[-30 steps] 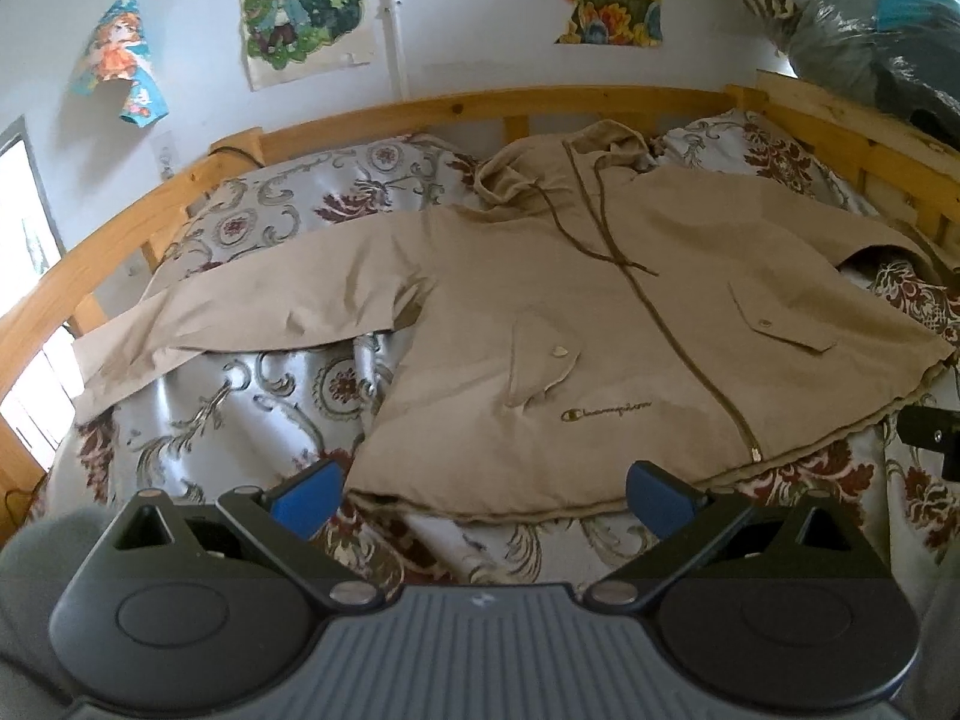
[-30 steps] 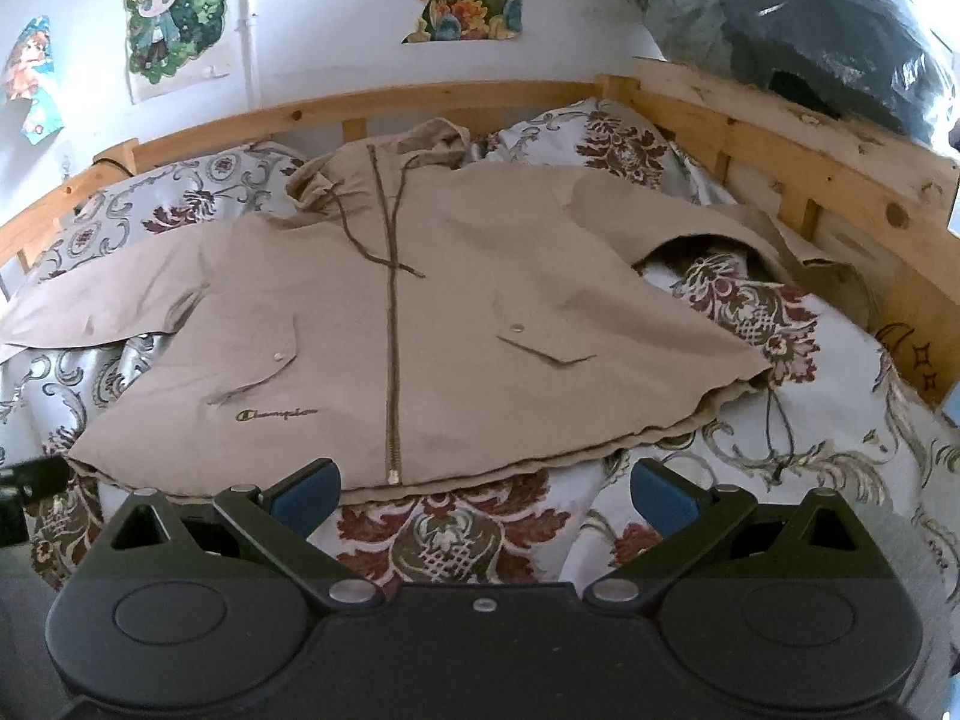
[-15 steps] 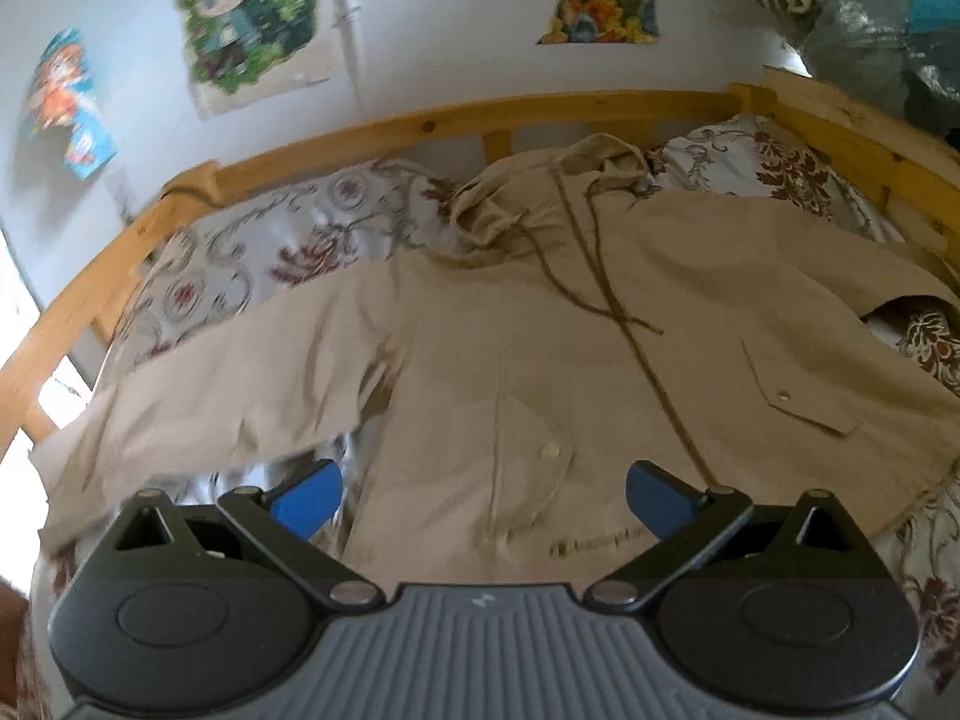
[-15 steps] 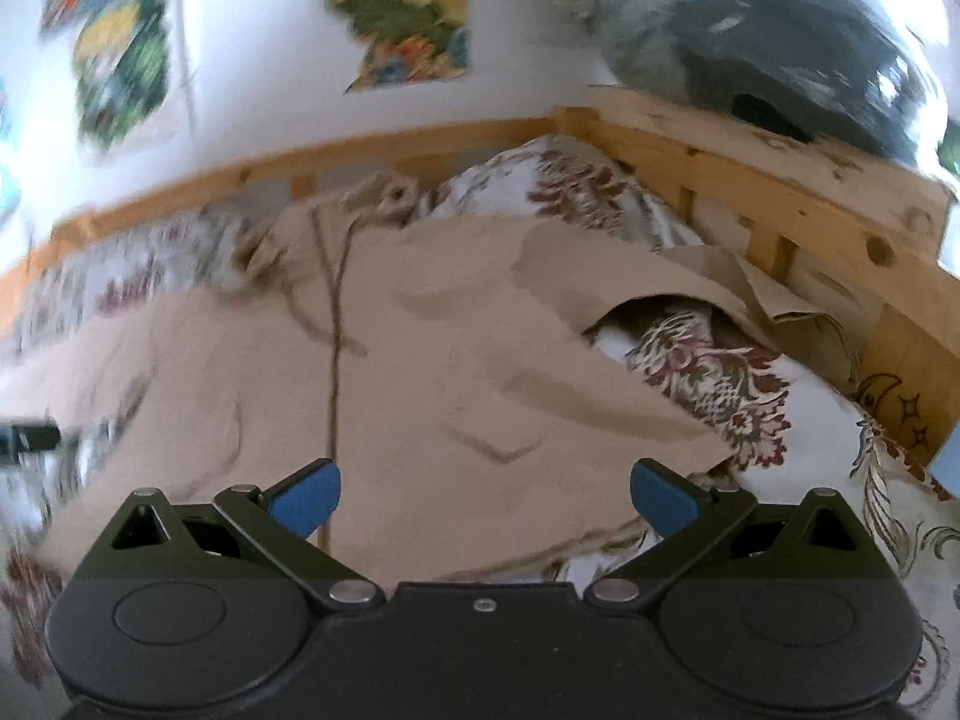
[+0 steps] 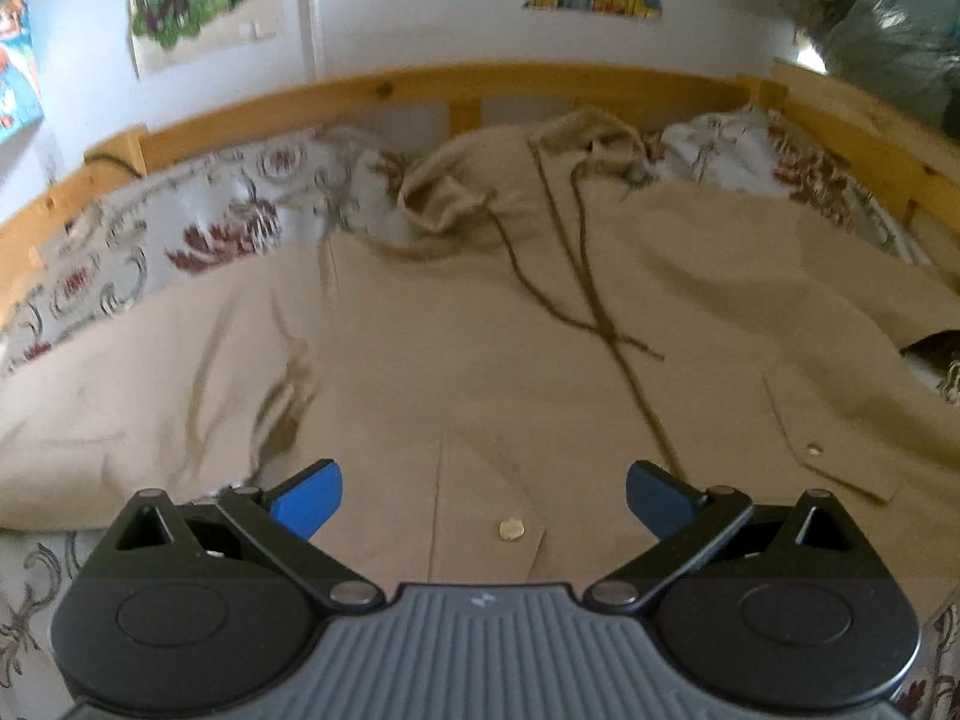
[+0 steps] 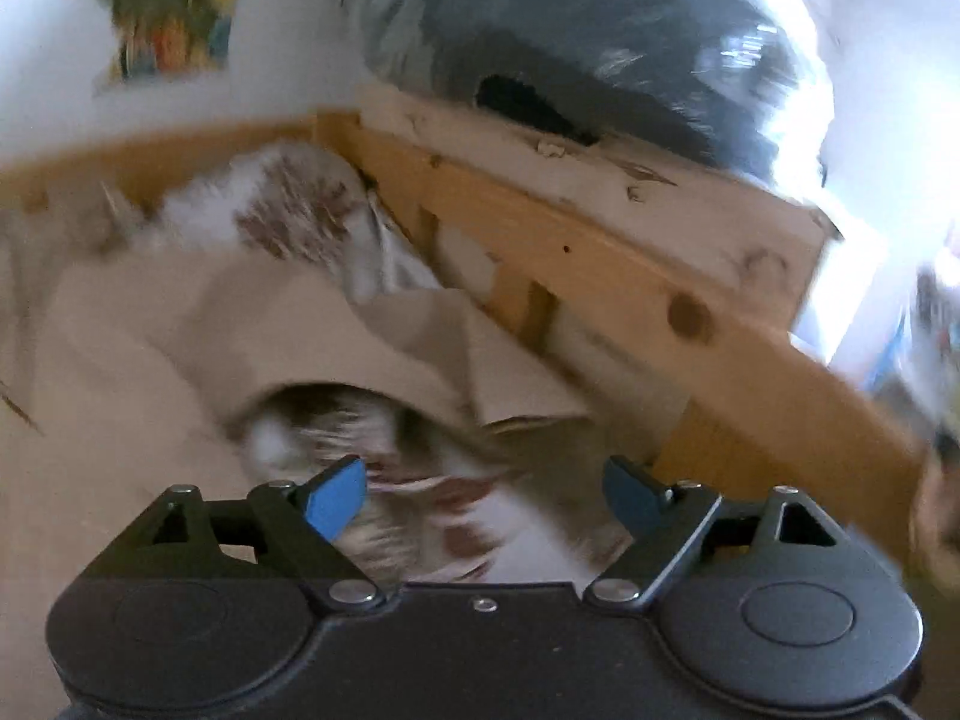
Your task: Fold large clothes
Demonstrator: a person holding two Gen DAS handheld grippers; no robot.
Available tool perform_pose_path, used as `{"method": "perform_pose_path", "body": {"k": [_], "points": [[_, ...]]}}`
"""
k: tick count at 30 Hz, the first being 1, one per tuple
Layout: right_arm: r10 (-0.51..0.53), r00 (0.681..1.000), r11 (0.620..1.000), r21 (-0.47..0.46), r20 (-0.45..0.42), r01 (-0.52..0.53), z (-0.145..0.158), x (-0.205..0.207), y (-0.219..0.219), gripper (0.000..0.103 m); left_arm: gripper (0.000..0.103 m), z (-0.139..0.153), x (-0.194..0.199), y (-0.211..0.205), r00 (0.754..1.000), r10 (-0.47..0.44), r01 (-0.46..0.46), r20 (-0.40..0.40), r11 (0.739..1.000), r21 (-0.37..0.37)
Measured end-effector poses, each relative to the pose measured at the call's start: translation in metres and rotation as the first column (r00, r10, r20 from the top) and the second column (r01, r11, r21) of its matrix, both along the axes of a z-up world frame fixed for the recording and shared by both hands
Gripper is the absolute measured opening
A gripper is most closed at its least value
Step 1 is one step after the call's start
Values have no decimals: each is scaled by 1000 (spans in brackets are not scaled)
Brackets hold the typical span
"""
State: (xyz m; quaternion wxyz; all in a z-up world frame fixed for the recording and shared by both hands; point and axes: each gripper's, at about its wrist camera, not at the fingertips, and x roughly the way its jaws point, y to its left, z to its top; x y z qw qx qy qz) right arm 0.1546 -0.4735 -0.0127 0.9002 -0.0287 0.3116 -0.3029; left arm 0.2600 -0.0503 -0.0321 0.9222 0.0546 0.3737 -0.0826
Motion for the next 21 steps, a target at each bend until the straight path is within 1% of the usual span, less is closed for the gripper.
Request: {"method": "perform_pose_path", "body": {"k": [1, 3, 6, 7, 9, 11, 12, 13, 14, 16, 18, 20, 21], "points": [[7, 999, 998, -56, -32, -8, -7, 11, -6, 81, 102, -2, 2, 2, 1000, -1, 1, -4, 1000, -2], [28, 994, 983, -176, -105, -47, -21, 28, -15, 81, 102, -5, 5, 6, 1000, -6, 6, -5, 1000, -3], [43, 971, 955, -276, -233, -108, -40, 46, -23, 75, 102, -10, 7, 12, 1000, -8, 8, -1, 1000, -2], [48, 964, 945, -301, -262, -129, -43, 48, -23, 74, 102, -13, 8, 14, 1000, -11, 11, -4, 1000, 1], [64, 942, 907, -375, -330, -193, -52, 51, -21, 74, 102, -16, 10, 14, 1000, -16, 16, -17, 1000, 4], [73, 920, 853, -454, -384, -258, -60, 54, -20, 69, 102, -17, 12, 12, 999, -25, 25, -29, 1000, 2], [74, 909, 834, -475, -411, -282, -63, 57, -22, 54, 102, -18, 12, 11, 999, -29, 29, -32, 1000, 2], [76, 902, 829, -476, -426, -294, -64, 61, -25, 17, 102, -17, 11, 12, 999, -34, 34, -35, 999, 1], [79, 904, 837, -465, -420, -290, -59, 63, -28, 1, 102, -16, 10, 12, 999, -35, 35, -34, 999, -1], [99, 928, 866, -428, -358, -258, -37, 63, -31, 0, 102, -13, 7, 15, 999, -30, 29, -31, 999, -12], [124, 947, 900, -369, -298, -234, -11, 66, -32, 0, 102, -8, 6, 20, 999, -21, 20, -29, 999, -33], [146, 965, 936, -286, -217, -206, 28, 69, -25, 0, 102, -2, 5, 26, 1000, -11, 9, -27, 998, -65], [168, 972, 946, -252, -163, -205, 51, 71, -16, 0, 102, 1, 4, 29, 1000, -7, 4, -26, 997, -79]]}}
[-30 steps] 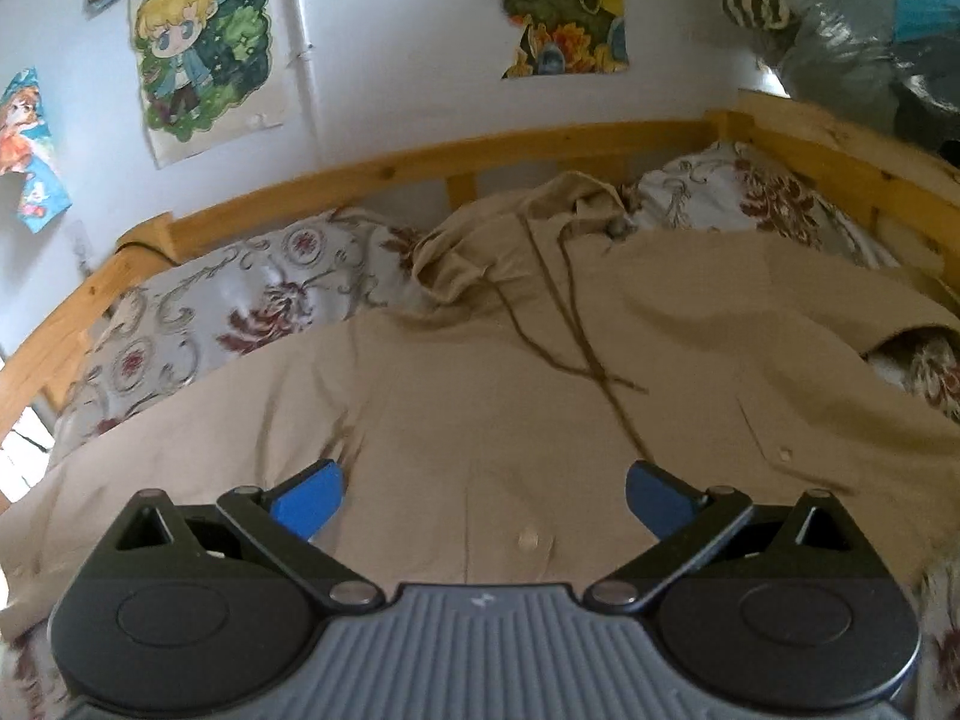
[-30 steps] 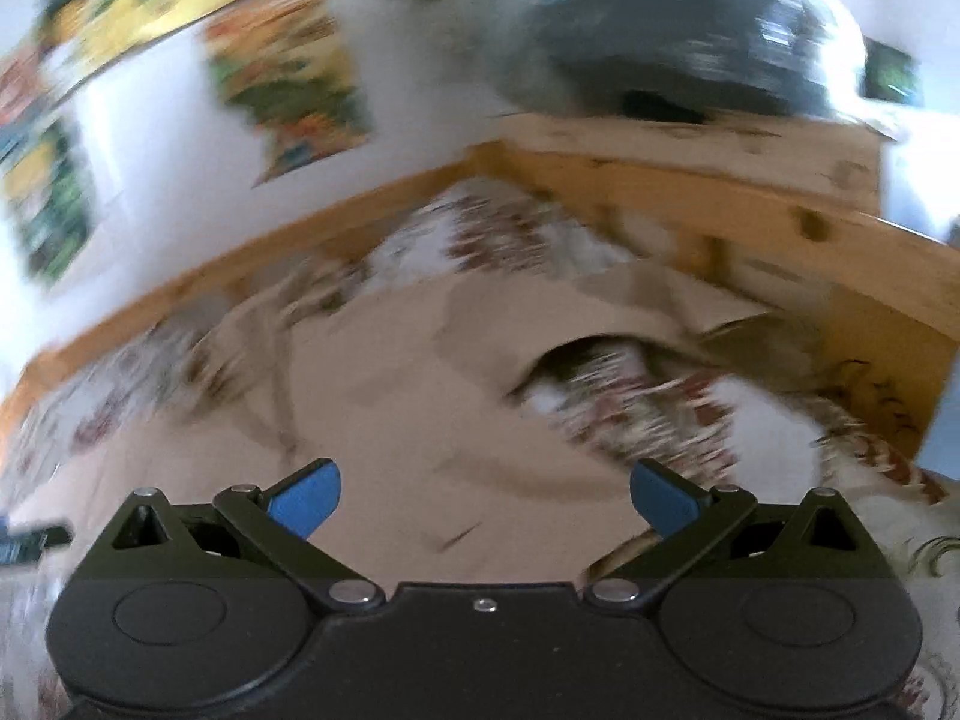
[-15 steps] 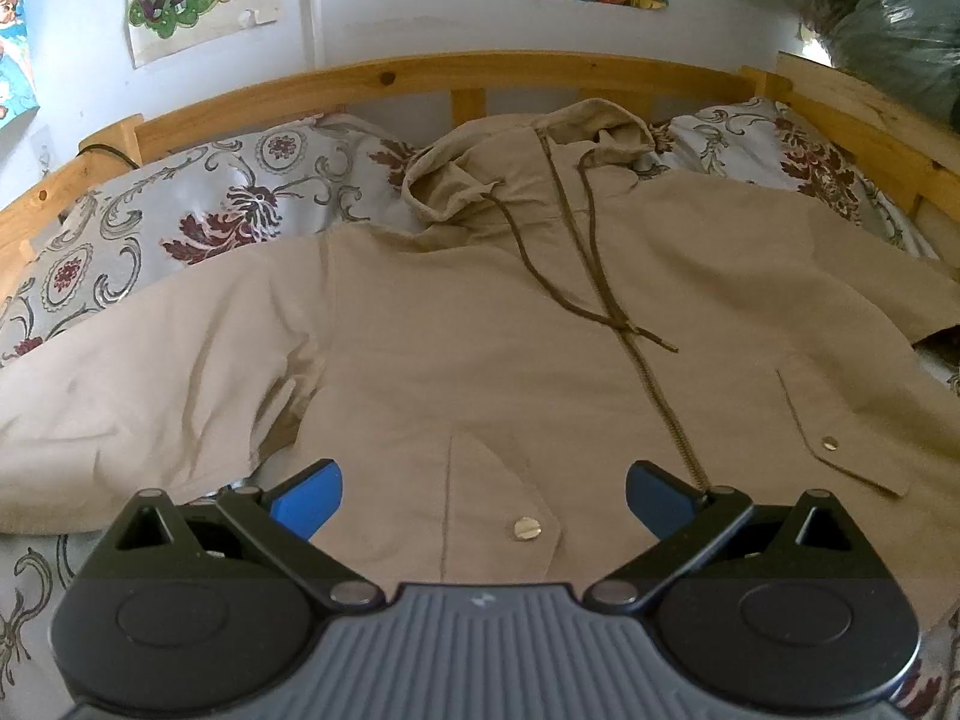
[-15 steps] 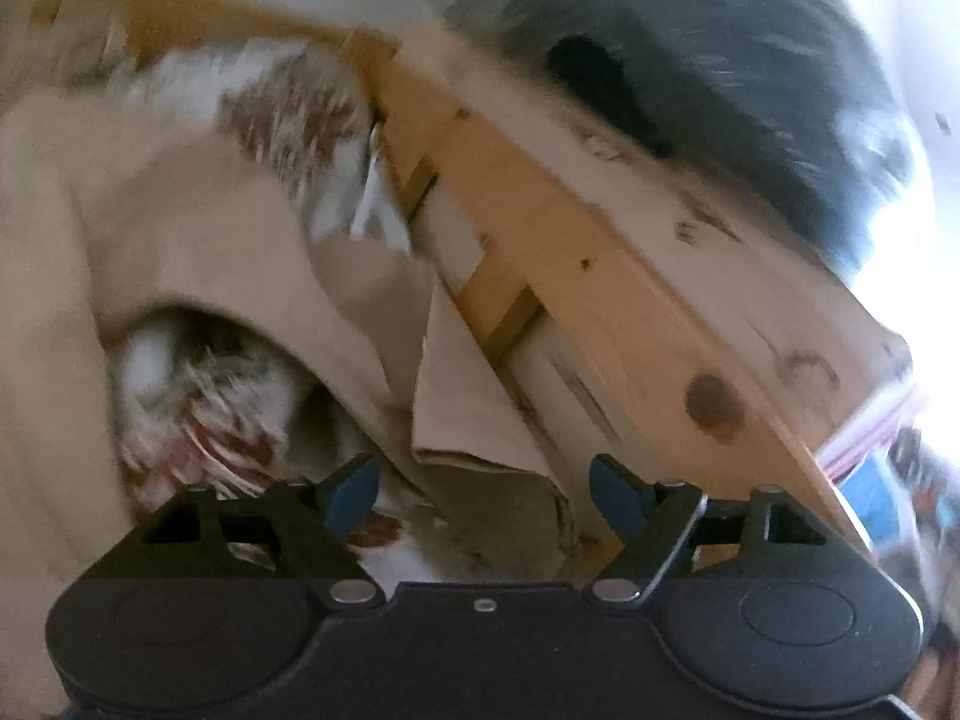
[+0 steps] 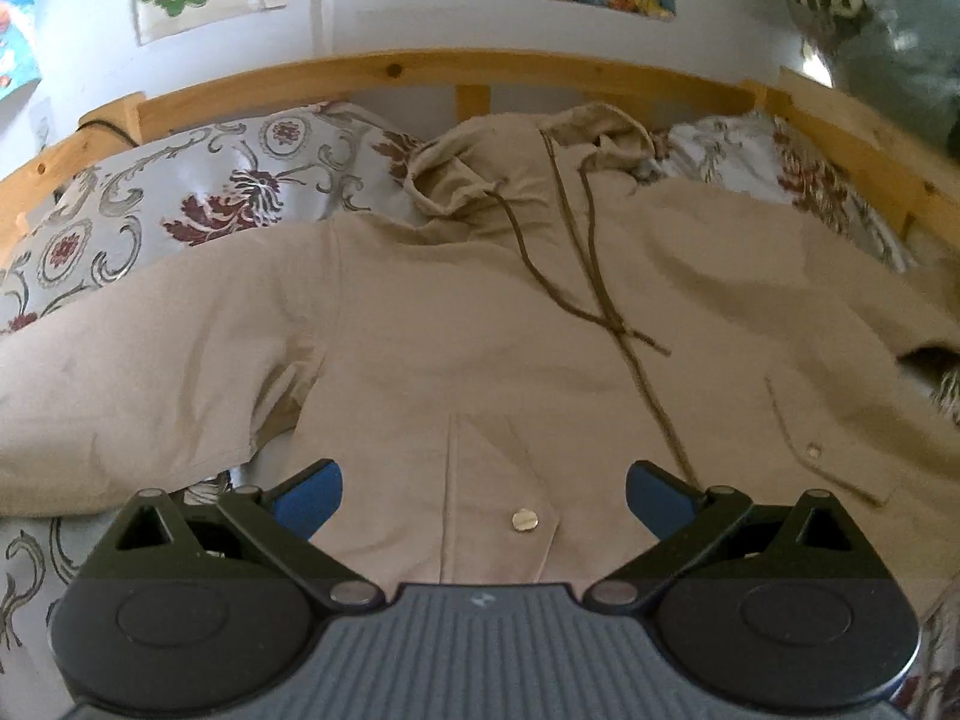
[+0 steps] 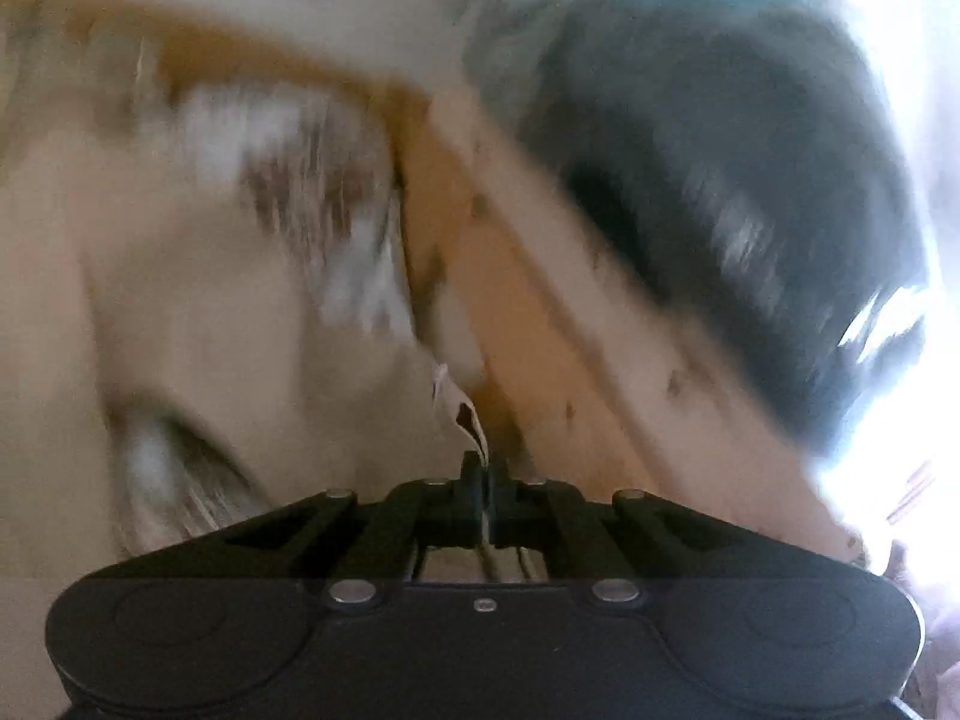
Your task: Fold large clothes
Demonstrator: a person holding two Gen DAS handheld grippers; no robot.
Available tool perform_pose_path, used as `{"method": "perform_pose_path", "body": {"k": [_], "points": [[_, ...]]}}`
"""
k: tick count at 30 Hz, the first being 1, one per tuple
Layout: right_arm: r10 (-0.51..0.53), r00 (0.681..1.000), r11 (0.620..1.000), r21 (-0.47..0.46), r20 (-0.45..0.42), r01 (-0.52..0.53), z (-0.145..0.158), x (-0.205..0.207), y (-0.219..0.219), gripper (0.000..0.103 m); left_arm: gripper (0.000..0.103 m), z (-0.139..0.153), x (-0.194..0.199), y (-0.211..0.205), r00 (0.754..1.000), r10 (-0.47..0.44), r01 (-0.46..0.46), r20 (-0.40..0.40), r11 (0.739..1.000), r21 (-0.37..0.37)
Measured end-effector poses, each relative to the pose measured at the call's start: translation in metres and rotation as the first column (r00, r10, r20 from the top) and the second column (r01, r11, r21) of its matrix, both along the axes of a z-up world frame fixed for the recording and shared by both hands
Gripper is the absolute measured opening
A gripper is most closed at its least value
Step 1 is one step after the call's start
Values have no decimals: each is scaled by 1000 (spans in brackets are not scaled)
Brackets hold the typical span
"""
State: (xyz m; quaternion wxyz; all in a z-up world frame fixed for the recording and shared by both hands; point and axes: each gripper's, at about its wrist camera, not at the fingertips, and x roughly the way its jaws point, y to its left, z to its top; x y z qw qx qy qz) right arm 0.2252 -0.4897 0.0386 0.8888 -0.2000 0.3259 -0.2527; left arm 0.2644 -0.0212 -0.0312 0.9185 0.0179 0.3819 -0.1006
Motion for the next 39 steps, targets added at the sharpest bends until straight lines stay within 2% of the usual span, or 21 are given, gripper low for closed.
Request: {"method": "perform_pose_path", "body": {"k": [3, 6, 8, 11, 13, 16, 19, 20, 22, 23, 24, 25, 26, 28, 30, 32, 34, 35, 37, 38, 39], "points": [[76, 989, 990, 108, 124, -90, 67, 5, 39, 0, 102, 7, -2, 9, 1000, 15, -15, 8, 999, -41], [189, 957, 956, 179, 219, -230, 126, 22, 89, 0, 102, 12, -4, 15, 999, 21, -19, 28, 998, -66], [266, 926, 918, 222, 267, -328, 154, 37, 124, 0, 102, 13, -6, 18, 999, 21, -18, 46, 997, -74], [366, 877, 840, 296, 310, -455, 173, 65, 178, 0, 102, 12, -10, 19, 998, -2, 9, 70, 995, -95], [449, 834, 775, 325, 321, -542, 170, 88, 217, 0, 102, 8, -11, 17, 996, -21, 30, 90, 994, -103], [556, 782, 706, 336, 281, -623, 139, 120, 278, 0, 102, -1, -12, 12, 993, -55, 64, 104, 994, -87], [609, 756, 657, 382, 238, -650, 103, 144, 321, 0, 102, -8, -8, 10, 993, -79, 88, 88, 991, -104], [624, 748, 643, 395, 227, -656, 89, 148, 332, 4, 102, -10, -7, 11, 994, -80, 89, 77, 989, -115], [651, 728, 602, 438, 215, -668, 65, 156, 340, 32, 102, -15, -2, 15, 996, -77, 83, 47, 986, -146], [659, 720, 583, 458, 216, -671, 54, 151, 340, 38, 102, -18, 1, 18, 997, -72, 78, 40, 984, -157], [659, 719, 573, 471, 220, -670, 46, 144, 337, 52, 102, -20, 3, 21, 997, -64, 69, 37, 985, -160], [656, 722, 573, 477, 221, -667, 40, 143, 330, 64, 102, -24, 7, 23, 998, -51, 57, 38, 986, -160], [648, 729, 582, 475, 220, -661, 33, 140, 318, 69, 102, -27, 12, 25, 998, -31, 39, 53, 987, -157], [614, 763, 632, 453, 202, -629, 17, 135, 287, 81, 102, -37, 30, 22, 997, 23, -12, 73, 988, -153], [520, 837, 723, 433, 171, -538, 1, 138, 241, 82, 102, -52, 56, 15, 998, 38, -30, 54, 991, -133], [370, 915, 809, 429, 159, -402, -14, 155, 188, 82, 102, -69, 83, 7, 998, 59, -57, 24, 993, -105], [232, 960, 862, 424, 155, -277, -31, 178, 135, 79, 102, -84, 101, 2, 998, 70, -69, 5, 995, -70], [174, 974, 867, 446, 146, -222, -40, 190, 110, 77, 102, -93, 107, 1, 996, 85, -85, -3, 995, -47], [83, 986, 839, 524, 143, -147, -54, 209, 69, 67, 102, -106, 114, 0, 995, 94, -94, -17, 995, -16], [54, 986, 803, 580, 159, -138, -61, 216, 54, 67, 102, -110, 116, 1, 996, 89, -89, -17, 996, -7], [44, 985, 751, 644, 169, -144, -67, 222, 40, 67, 102, -113, 116, 2, 996, 85, -85, -13, 996, -1]]}}
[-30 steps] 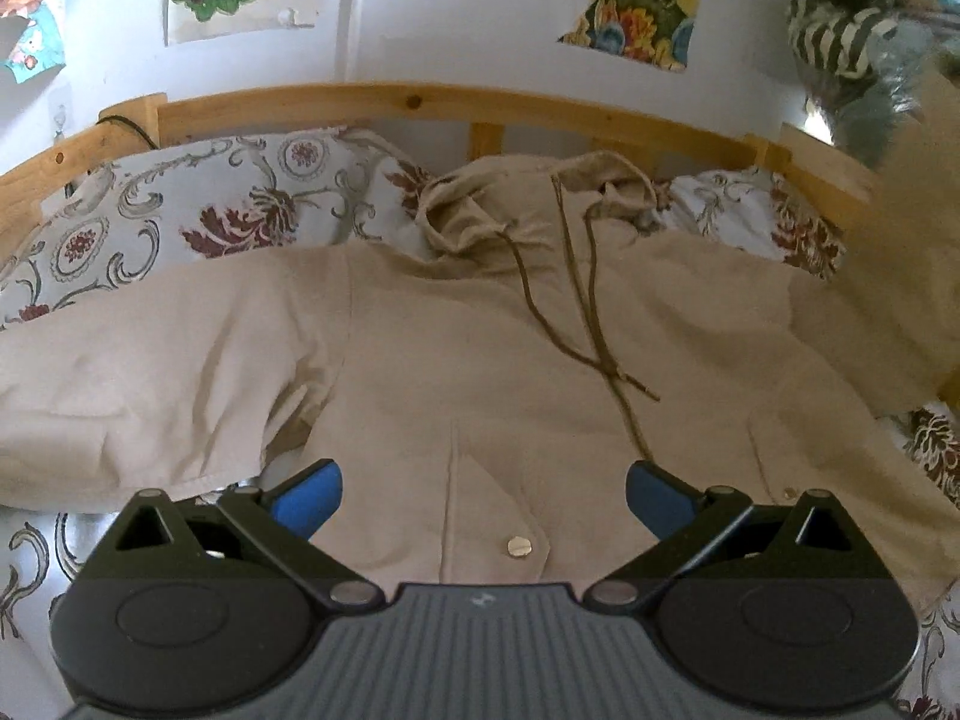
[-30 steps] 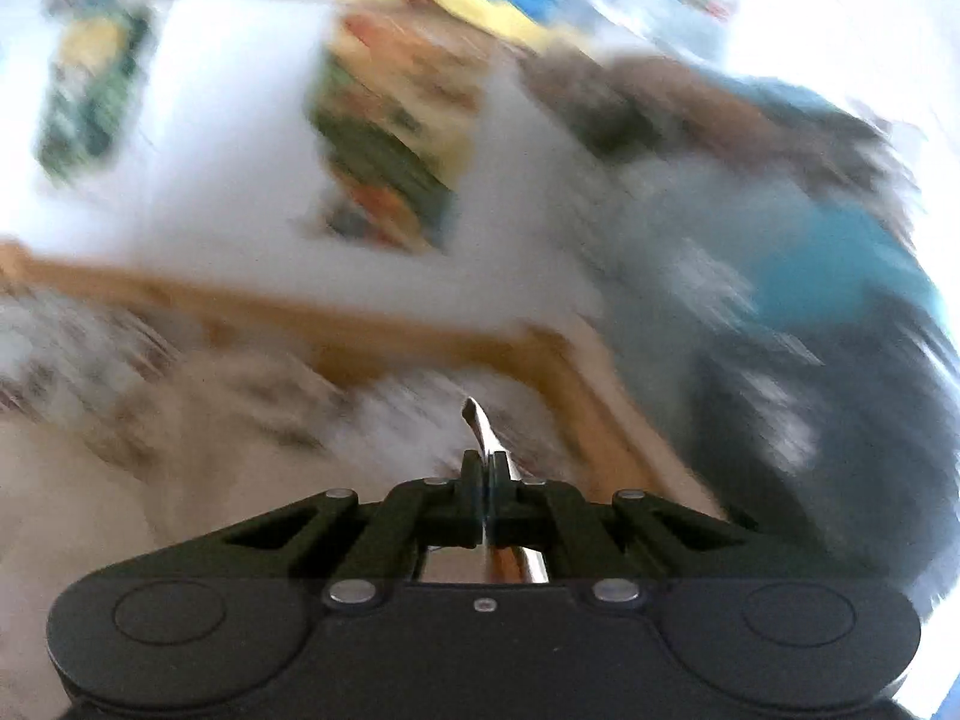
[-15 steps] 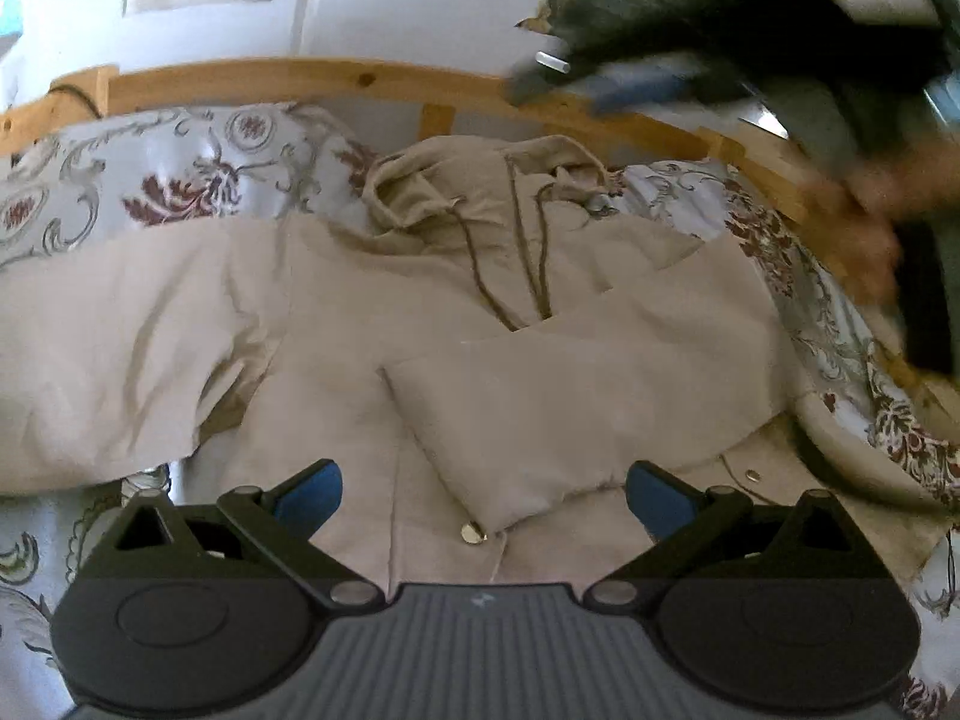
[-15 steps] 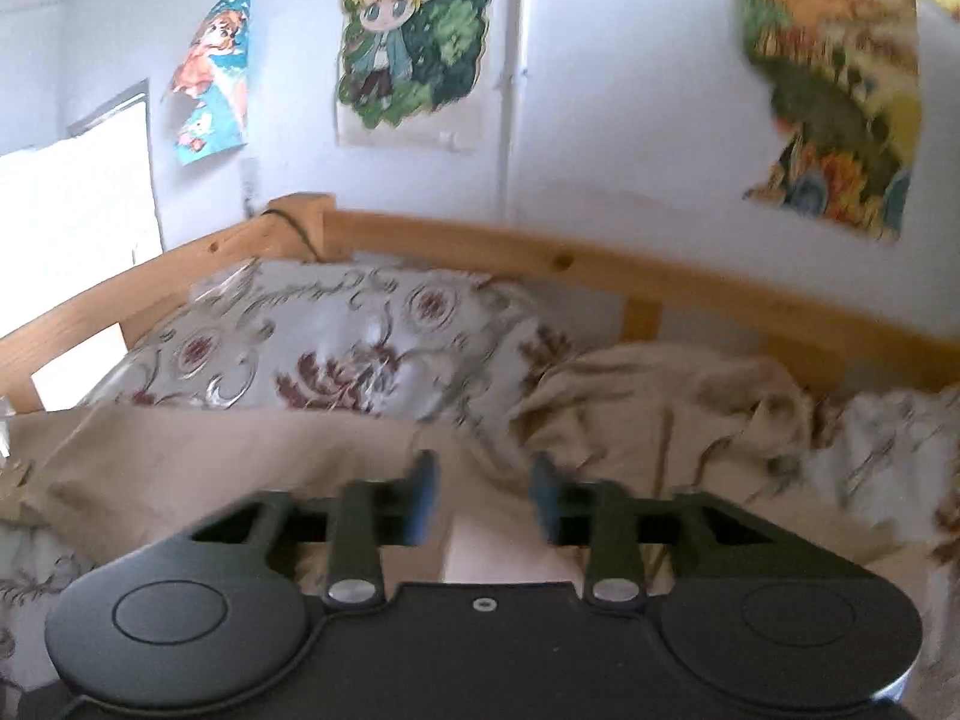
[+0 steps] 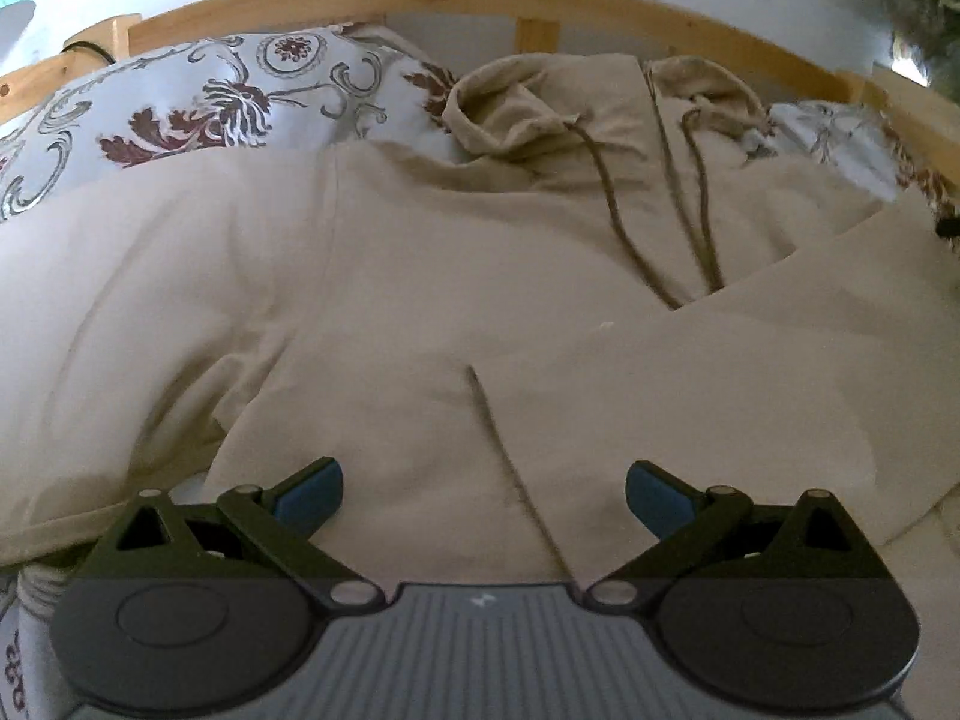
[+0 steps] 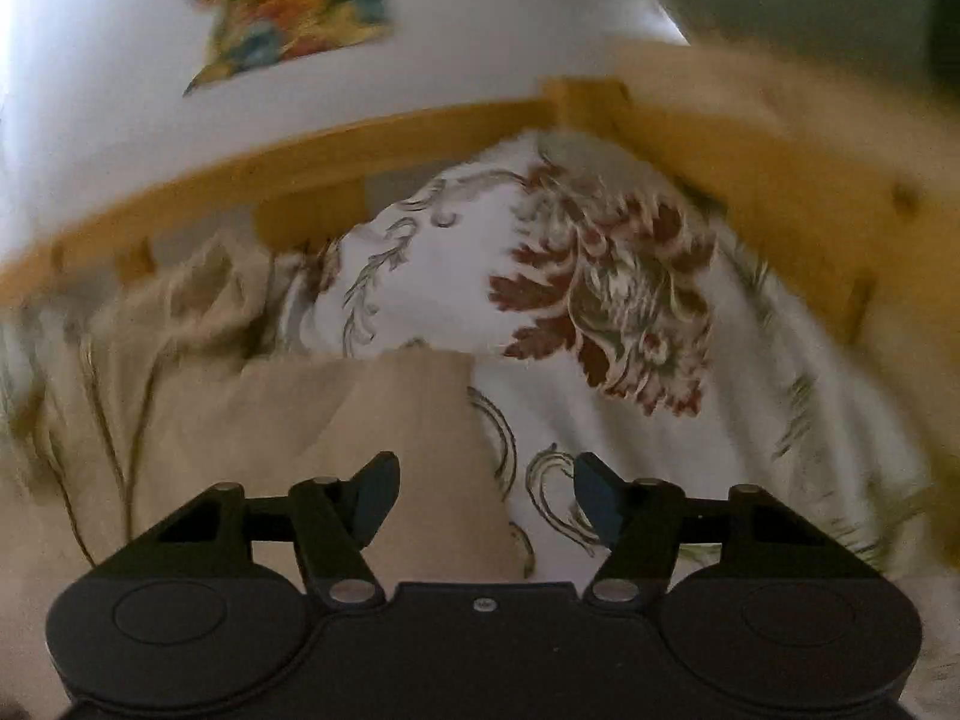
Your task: Fold large clothes
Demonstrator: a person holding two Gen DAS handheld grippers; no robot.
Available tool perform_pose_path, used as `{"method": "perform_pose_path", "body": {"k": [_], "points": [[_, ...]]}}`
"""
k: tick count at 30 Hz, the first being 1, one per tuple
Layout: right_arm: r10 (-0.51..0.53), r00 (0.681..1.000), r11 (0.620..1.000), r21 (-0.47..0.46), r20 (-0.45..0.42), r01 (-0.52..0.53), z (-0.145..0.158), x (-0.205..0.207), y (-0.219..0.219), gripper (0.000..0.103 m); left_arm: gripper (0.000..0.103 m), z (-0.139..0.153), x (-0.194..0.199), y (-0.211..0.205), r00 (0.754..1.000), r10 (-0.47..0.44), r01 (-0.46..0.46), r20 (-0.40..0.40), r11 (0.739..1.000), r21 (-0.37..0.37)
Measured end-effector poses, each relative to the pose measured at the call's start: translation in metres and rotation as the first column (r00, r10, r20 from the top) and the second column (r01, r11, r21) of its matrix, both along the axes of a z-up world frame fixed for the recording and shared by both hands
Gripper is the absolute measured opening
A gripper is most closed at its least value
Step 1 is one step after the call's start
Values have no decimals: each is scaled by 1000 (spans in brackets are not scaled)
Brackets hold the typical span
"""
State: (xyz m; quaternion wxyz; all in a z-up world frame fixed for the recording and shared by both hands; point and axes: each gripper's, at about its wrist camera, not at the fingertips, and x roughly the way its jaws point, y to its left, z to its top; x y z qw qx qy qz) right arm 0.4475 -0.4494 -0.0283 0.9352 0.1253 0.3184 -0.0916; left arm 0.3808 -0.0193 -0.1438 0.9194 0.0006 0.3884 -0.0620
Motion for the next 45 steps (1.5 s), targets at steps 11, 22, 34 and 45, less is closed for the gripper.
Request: {"method": "perform_pose_path", "body": {"k": [11, 22, 34, 45], "points": [[16, 1000, 999, -44, 27, -14, -1, 25, -9, 0, 102, -9, 5, -8, 1000, -31, 31, -5, 998, 51], [26, 986, 930, -357, -163, -83, -45, -59, 26, 47, 102, 29, -2, 16, 997, 48, -49, -59, 999, -19], [220, 972, 955, -222, 79, -198, 18, -163, 120, 83, 102, 162, -142, 176, 951, 303, -300, -58, 952, 56], [453, 886, 880, -210, 100, -426, 17, -249, 226, 102, 102, 136, -183, 307, 736, 652, -677, -185, 715, -174]]}}
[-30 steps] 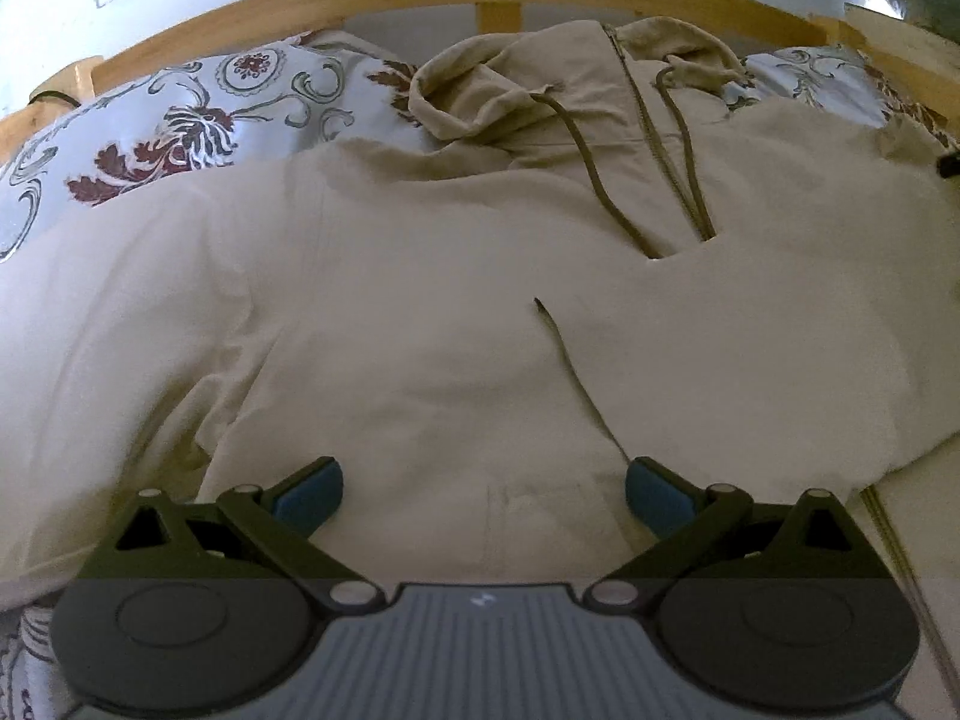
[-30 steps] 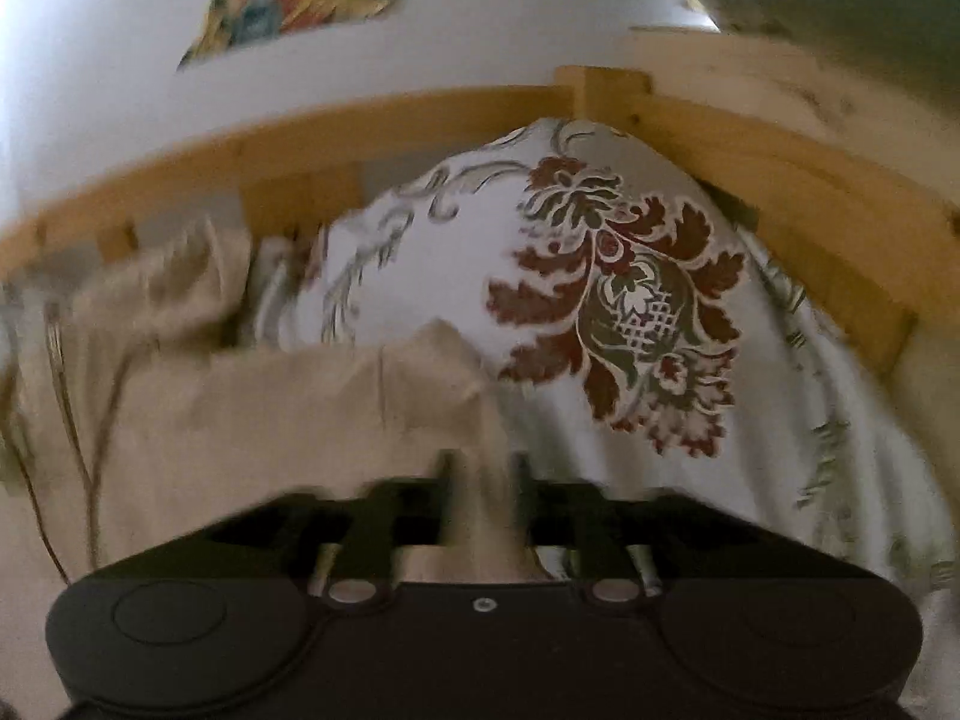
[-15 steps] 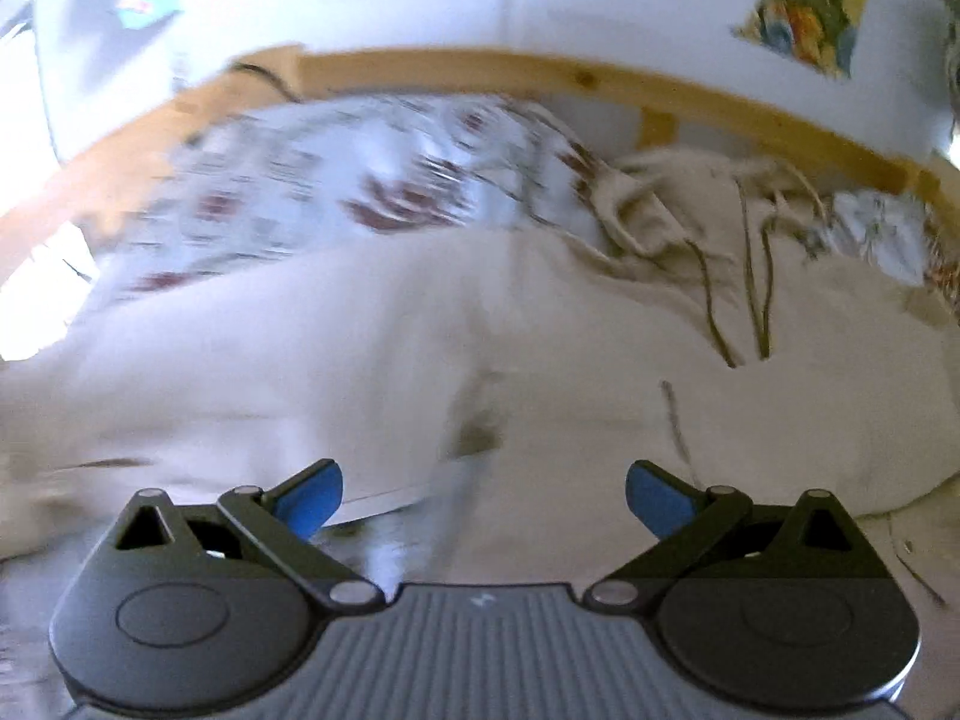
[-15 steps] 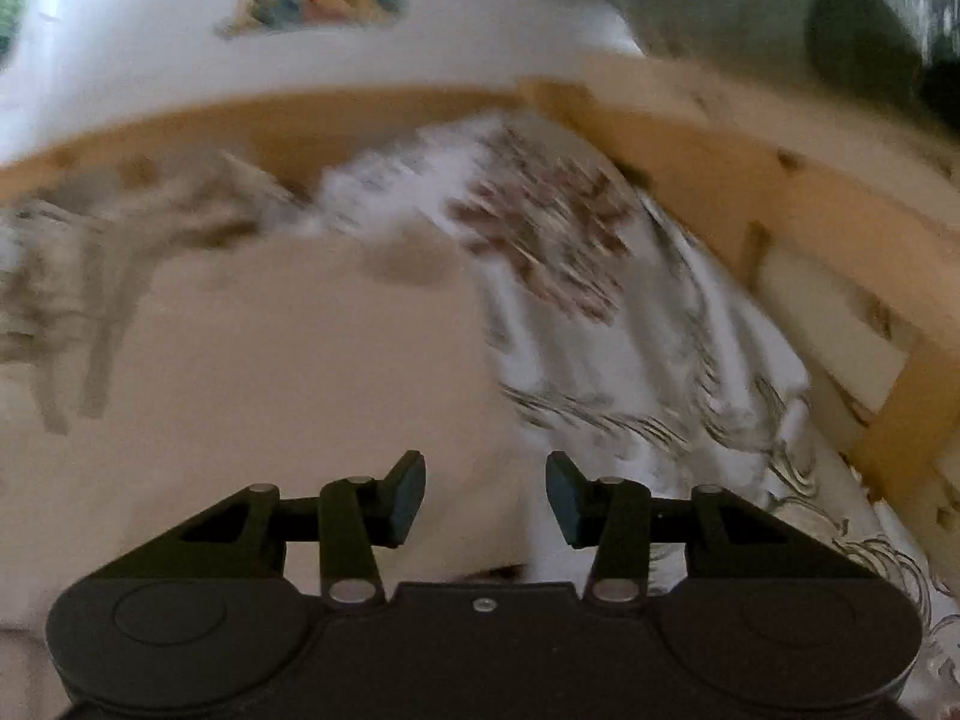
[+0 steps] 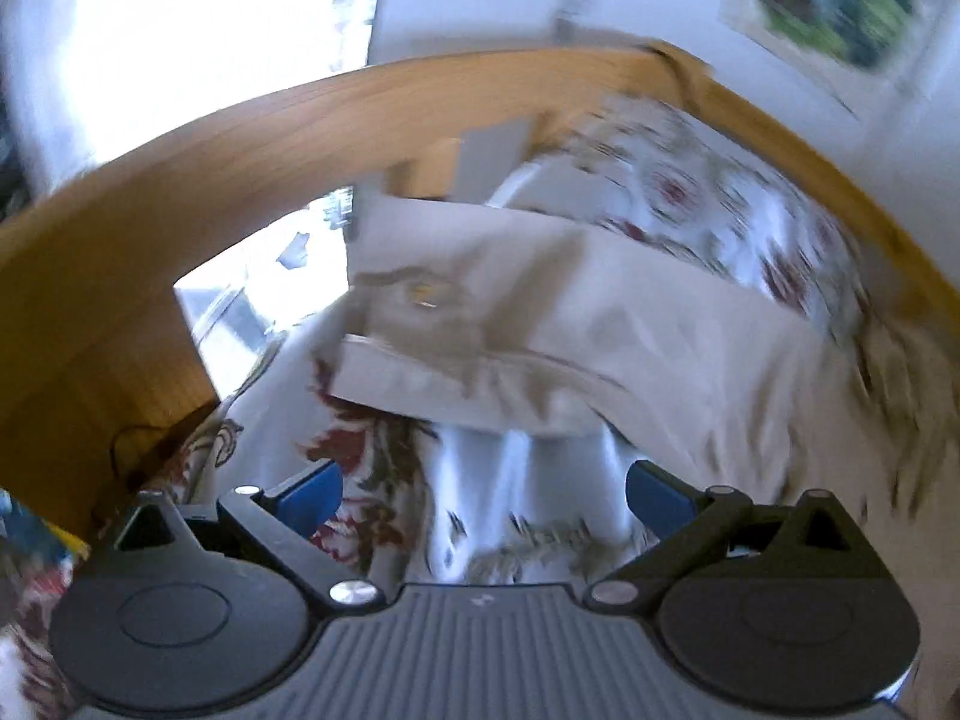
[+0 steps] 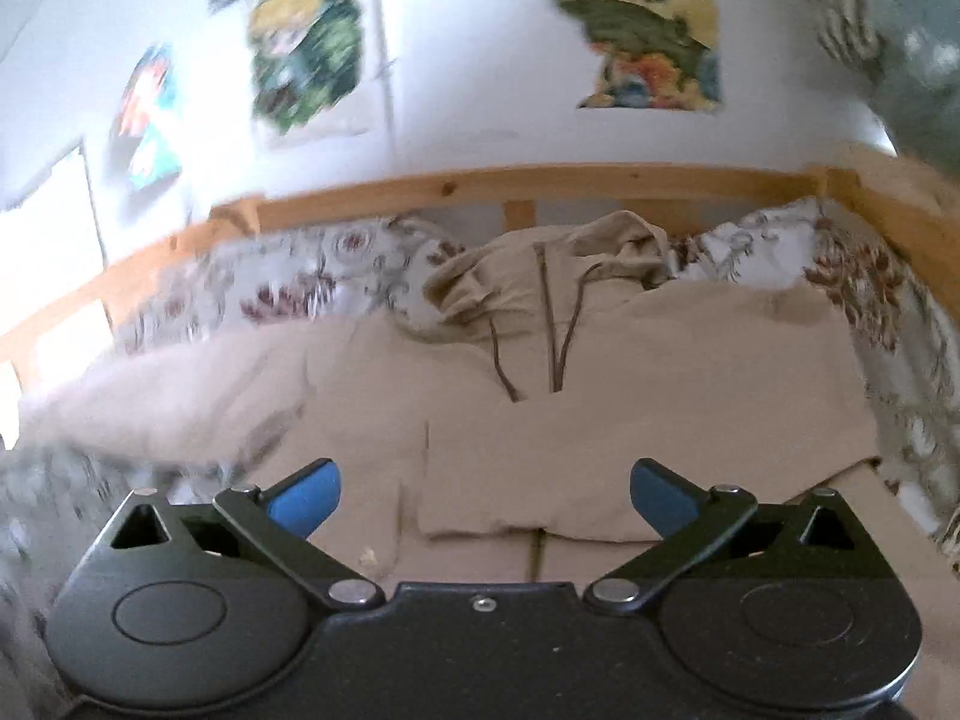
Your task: Fold large clothes
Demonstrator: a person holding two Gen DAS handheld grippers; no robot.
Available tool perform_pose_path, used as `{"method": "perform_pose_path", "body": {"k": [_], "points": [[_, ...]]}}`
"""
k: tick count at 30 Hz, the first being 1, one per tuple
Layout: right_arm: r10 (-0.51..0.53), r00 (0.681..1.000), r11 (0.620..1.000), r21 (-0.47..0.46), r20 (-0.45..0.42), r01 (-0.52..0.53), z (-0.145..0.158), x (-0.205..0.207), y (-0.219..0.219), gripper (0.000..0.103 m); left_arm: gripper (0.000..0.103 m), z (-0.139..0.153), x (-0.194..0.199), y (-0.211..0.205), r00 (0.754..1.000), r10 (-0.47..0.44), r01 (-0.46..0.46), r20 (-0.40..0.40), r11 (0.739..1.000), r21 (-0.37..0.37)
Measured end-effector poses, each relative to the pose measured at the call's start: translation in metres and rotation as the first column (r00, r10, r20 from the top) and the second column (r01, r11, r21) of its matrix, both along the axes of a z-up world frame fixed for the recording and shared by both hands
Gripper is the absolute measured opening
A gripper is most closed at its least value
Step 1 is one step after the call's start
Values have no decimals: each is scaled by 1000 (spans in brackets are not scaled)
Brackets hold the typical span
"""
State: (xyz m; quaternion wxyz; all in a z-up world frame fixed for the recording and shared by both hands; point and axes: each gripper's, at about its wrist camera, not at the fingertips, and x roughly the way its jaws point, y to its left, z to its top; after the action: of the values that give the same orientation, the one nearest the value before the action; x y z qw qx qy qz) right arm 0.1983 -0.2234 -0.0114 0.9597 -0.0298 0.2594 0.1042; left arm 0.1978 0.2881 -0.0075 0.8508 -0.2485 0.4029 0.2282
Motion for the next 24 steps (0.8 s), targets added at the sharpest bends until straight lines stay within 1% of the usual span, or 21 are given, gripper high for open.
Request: {"method": "perform_pose_path", "body": {"k": [1, 3, 4, 5, 6, 8, 9, 10, 11, 12, 13, 14, 15, 16, 17, 18, 19, 20, 22, 24], "points": [[13, 1000, 995, -95, 25, -11, -9, -1, 7, 102, 102, -4, 4, 8, 999, 50, -50, 8, 998, -41], [19, 998, 969, -246, 61, -3, -26, -1, 19, 102, 100, -14, 10, 19, 992, 126, -123, 23, 988, -95], [26, 997, 954, -301, 70, -4, -32, 0, 25, 102, 97, -17, 14, 24, 983, 180, -176, 24, 978, -114], [46, 996, 944, -330, 73, -19, -37, 1, 27, 102, 96, -21, 16, 27, 976, 216, -211, 33, 970, -122], [69, 995, 938, -344, 77, -38, -40, 2, 29, 102, 95, -25, 19, 30, 968, 251, -245, 31, 961, -130], [113, 990, 932, -354, 85, -76, -44, 1, 33, 102, 86, -34, 22, 35, 947, 321, -314, 15, 937, -155], [132, 987, 927, -364, 87, -92, -46, 0, 36, 102, 84, -37, 22, 35, 938, 346, -340, 16, 927, -161], [151, 984, 923, -370, 92, -107, -47, -2, 39, 102, 81, -39, 20, 35, 928, 373, -365, 22, 917, -159], [170, 980, 913, -390, 100, -119, -49, -4, 43, 102, 75, -40, 19, 34, 919, 392, -384, 30, 911, -151], [186, 977, 904, -408, 108, -127, -50, -6, 46, 102, 72, -41, 20, 33, 915, 403, -394, 37, 908, -145], [202, 973, 894, -427, 115, -135, -52, -7, 48, 102, 66, -40, 19, 32, 912, 406, -396, 50, 907, -143], [210, 970, 889, -436, 119, -139, -53, -10, 51, 102, 57, -39, 18, 32, 913, 403, -391, 64, 909, -146], [215, 969, 887, -439, 120, -142, -53, -10, 52, 102, 53, -38, 18, 32, 913, 399, -385, 81, 911, -151], [215, 969, 891, -430, 118, -145, -53, -10, 52, 102, 48, -37, 16, 31, 912, 401, -385, 91, 910, -156], [210, 971, 896, -420, 116, -143, -52, -10, 52, 102, 38, -36, 16, 32, 910, 402, -383, 105, 909, -164], [202, 973, 901, -411, 114, -139, -52, -9, 50, 102, 31, -36, 15, 32, 908, 402, -380, 121, 909, -171], [191, 975, 907, -400, 110, -133, -51, -7, 48, 102, 20, -35, 14, 31, 903, 411, -388, 127, 906, -169], [178, 978, 913, -388, 106, -124, -50, -5, 46, 102, 13, -35, 12, 31, 899, 416, -393, 134, 904, -168], [151, 983, 924, -367, 102, -104, -48, -2, 41, 102, 7, -32, 6, 29, 897, 413, -384, 160, 905, -180], [131, 986, 933, -350, 105, -87, -47, -1, 38, 102, 4, -25, 1, 23, 898, 393, -363, 196, 916, -172]]}}
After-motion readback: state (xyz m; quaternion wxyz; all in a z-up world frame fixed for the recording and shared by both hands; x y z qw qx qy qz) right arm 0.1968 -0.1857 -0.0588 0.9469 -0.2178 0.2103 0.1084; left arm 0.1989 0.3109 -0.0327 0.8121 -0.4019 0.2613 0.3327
